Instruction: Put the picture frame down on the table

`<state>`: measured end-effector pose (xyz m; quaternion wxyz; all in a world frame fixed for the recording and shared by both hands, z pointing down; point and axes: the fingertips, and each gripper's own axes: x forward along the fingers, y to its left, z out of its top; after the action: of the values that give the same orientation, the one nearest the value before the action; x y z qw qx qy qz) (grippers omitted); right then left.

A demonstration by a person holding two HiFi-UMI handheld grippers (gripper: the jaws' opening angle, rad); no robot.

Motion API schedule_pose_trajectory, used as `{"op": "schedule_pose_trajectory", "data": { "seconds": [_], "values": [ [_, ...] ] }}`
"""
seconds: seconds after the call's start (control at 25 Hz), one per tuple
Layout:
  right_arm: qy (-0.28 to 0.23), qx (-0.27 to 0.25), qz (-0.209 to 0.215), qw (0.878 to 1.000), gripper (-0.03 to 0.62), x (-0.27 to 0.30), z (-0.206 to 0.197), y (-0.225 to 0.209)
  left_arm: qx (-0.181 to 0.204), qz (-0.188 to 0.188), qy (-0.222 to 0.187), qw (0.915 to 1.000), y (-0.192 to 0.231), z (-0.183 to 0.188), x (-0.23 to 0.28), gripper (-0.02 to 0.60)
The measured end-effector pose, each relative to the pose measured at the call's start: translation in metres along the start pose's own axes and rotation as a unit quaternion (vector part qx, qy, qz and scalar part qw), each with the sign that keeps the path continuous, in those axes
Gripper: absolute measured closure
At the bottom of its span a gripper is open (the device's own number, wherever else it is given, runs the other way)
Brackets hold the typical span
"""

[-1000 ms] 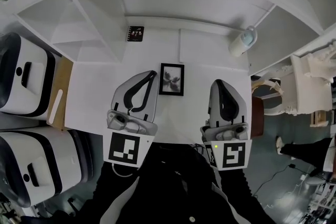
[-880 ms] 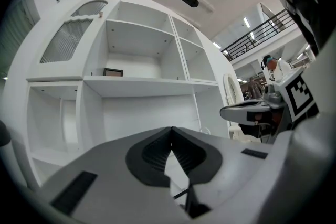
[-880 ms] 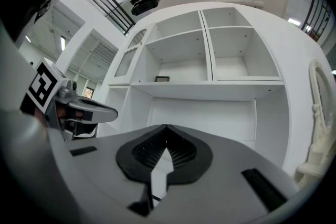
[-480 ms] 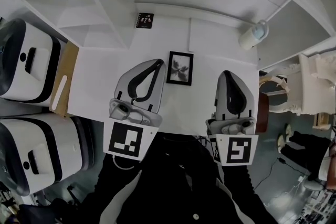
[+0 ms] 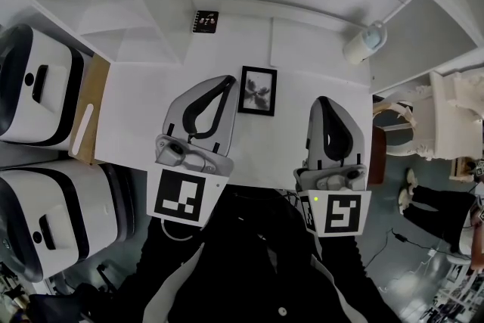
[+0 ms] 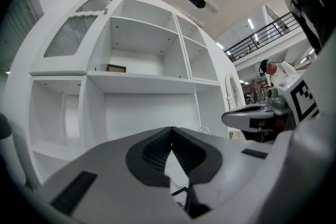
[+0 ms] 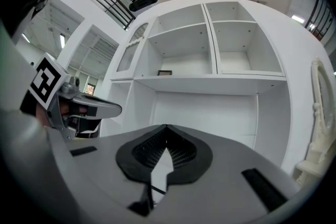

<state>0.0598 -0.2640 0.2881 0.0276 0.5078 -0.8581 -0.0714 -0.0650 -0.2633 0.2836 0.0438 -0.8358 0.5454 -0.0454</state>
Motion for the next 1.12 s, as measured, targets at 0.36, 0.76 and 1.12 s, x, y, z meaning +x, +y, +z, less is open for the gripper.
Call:
{"op": "schedule_pose_trajectory", "data": {
  "seconds": [0.36,0.76,1.12],
  "values": [
    [0.007,-0.002,0.005,1.000,0.592,0.000,-0.004,0.001,-0.038,0.002,0.007,0.9992,0.007,-0.007,0.003,0.580],
    [0.010,-0.002,0.012,1.000,0.592,0.000,-0.006,0.002,-0.050,0.006,-0.013,0.9987,0.018,-0.003,0.005,0.580],
    [0.013,-0.003,0.012,1.000,0.592,0.001,-0.008,0.000,-0.045,-0.003,-0.010,0.9989,0.018,-0.004,0.005,0.580]
  ]
}}
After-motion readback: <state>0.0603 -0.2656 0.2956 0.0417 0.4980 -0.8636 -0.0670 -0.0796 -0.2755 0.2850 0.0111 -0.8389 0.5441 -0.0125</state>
